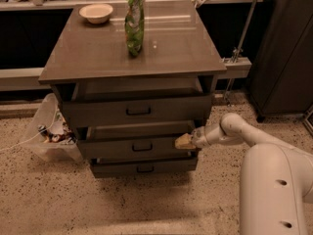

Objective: Close middle drawer

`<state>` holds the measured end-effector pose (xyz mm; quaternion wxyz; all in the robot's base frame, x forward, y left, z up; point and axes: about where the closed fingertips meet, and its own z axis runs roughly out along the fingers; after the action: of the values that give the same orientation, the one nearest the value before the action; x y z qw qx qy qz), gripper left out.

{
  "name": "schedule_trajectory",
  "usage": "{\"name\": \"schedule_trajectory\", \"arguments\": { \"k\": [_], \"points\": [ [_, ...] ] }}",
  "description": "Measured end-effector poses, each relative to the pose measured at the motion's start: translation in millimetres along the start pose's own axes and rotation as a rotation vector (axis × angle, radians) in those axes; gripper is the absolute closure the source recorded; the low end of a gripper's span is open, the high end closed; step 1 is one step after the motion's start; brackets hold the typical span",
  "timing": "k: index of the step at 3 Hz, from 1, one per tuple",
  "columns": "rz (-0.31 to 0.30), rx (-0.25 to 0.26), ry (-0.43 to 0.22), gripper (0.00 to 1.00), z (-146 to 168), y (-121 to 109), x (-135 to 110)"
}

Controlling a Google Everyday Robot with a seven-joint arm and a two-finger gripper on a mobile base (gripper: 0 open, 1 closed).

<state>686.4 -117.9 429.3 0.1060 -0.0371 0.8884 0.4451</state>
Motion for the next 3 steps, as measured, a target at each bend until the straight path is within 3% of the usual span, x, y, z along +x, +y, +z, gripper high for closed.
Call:
{"name": "schedule_trajectory", "arguments": {
  "k": [1,3],
  "points": [
    [0.023,0.009,-0.034,1.0,-1.6,-12.3,-13.6],
    [0.018,0.023,-0.077,1.0,-7.1,-13.0,-31.3]
  ]
}}
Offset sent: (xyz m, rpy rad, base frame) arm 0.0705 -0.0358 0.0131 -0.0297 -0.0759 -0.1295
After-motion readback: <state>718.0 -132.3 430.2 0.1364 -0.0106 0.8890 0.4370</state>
